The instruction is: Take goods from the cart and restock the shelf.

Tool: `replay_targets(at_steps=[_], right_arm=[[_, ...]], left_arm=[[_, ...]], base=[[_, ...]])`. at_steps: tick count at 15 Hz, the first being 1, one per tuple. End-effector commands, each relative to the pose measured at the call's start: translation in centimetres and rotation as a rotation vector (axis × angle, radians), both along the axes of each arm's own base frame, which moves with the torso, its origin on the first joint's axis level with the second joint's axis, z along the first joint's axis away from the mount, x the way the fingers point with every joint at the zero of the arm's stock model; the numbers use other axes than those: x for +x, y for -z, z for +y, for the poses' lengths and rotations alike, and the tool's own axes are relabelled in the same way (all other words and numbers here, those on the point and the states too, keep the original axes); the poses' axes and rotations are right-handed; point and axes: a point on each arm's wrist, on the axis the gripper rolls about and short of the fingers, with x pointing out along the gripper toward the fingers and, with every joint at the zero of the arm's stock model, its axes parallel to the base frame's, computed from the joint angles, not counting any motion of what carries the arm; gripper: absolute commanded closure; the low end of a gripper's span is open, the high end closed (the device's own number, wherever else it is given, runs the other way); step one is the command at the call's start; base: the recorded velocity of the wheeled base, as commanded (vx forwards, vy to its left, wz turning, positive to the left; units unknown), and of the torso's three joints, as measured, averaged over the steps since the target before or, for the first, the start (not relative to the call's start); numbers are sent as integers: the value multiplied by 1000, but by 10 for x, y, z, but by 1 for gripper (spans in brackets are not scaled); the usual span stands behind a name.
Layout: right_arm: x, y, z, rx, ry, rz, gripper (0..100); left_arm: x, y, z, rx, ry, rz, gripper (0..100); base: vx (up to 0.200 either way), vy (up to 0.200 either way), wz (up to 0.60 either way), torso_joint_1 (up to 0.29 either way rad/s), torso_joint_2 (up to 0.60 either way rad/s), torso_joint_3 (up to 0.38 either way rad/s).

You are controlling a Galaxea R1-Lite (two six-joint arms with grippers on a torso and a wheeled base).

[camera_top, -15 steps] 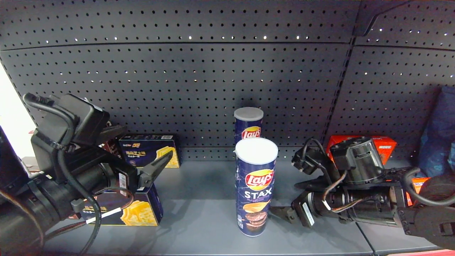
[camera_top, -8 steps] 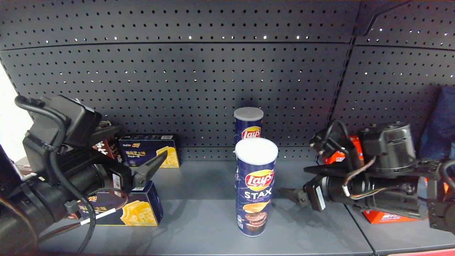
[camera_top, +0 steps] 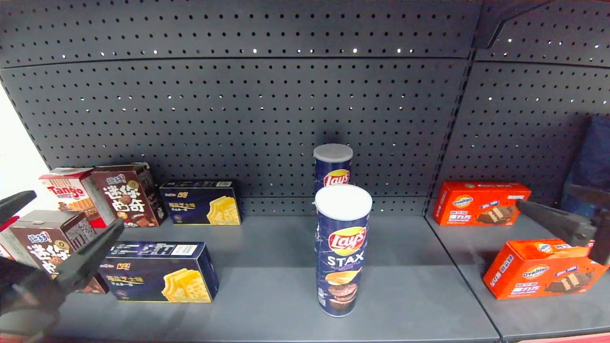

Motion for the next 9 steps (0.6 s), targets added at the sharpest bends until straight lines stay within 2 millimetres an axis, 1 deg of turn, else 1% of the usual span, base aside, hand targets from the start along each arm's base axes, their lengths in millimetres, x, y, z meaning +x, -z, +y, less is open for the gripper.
replay_targets(at_steps=[1, 2, 4, 6, 7, 8, 9], right_arm=[[-89, 51, -30, 14, 244, -130, 0], [-102, 66, -32, 13, 290, -149, 0], [-129, 102, -30, 11, 351, -193, 0], [-147, 137, -29, 16, 374, -203, 0], [-145, 140, -30, 20, 432, -205, 0], [-145, 139, -31, 25, 458, -213, 0], [-144, 145, -31, 34, 458, -152, 0]], left_arm=[[-59, 54, 22, 3, -105, -24, 0], [-69, 68, 25, 31, -121, 2, 0], [-95, 96, 33, 128, -129, 68, 0], [-113, 118, 38, 175, -129, 66, 0], [-116, 118, 39, 165, -123, 54, 0], [-116, 118, 39, 158, -123, 51, 0], [-116, 118, 39, 156, -122, 54, 0]], base=[[0, 0, 0, 0, 0, 0], [0, 0, 0, 0, 0, 0], [0, 0, 0, 0, 0, 0], [0, 0, 0, 0, 0, 0], [0, 0, 0, 0, 0, 0], [0, 0, 0, 0, 0, 0], [0, 0, 0, 0, 0, 0]])
